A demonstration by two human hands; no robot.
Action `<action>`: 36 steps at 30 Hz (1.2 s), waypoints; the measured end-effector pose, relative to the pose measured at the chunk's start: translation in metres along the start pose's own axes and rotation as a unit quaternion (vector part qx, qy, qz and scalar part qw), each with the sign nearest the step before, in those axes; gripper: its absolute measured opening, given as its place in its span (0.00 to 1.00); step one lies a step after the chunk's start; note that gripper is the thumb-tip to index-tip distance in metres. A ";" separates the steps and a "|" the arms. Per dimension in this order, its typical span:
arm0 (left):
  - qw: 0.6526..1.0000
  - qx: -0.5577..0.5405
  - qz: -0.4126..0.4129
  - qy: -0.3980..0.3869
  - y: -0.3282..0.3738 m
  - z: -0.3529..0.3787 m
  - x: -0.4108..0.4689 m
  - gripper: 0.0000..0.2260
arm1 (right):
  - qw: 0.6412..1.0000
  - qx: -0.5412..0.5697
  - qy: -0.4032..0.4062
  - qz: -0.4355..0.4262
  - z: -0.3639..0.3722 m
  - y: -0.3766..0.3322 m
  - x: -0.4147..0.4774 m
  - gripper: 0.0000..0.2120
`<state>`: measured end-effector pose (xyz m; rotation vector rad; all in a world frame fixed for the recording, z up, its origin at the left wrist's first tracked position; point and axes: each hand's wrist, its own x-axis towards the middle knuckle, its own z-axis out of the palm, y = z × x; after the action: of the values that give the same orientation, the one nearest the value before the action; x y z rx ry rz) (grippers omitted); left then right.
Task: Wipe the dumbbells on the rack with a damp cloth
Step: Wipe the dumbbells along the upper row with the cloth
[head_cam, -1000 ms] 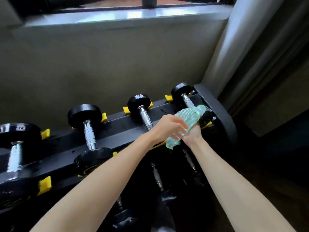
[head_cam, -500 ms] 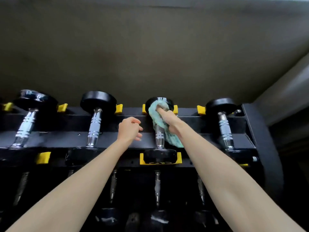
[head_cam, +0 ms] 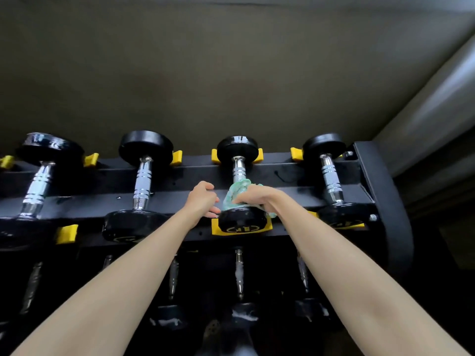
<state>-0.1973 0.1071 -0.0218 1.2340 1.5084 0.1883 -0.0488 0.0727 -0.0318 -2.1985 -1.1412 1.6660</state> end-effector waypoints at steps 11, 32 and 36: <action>0.996 -0.073 -0.003 -0.044 -0.018 -0.007 -0.022 0.23 | 0.966 -0.053 0.203 -0.149 0.052 0.022 -0.080 0.18; 0.992 -0.059 0.028 -0.107 -0.001 -0.013 -0.023 0.17 | 0.885 0.091 0.407 -0.207 0.103 0.045 -0.056 0.14; 0.994 -0.049 0.026 -0.090 -0.004 -0.010 -0.024 0.16 | 0.882 0.267 0.374 -0.108 0.088 0.039 -0.070 0.16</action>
<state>-0.2115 0.0919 -0.0054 1.1799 1.2976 0.1785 -0.1137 -0.0269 -0.0319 -1.9458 -0.5830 0.7596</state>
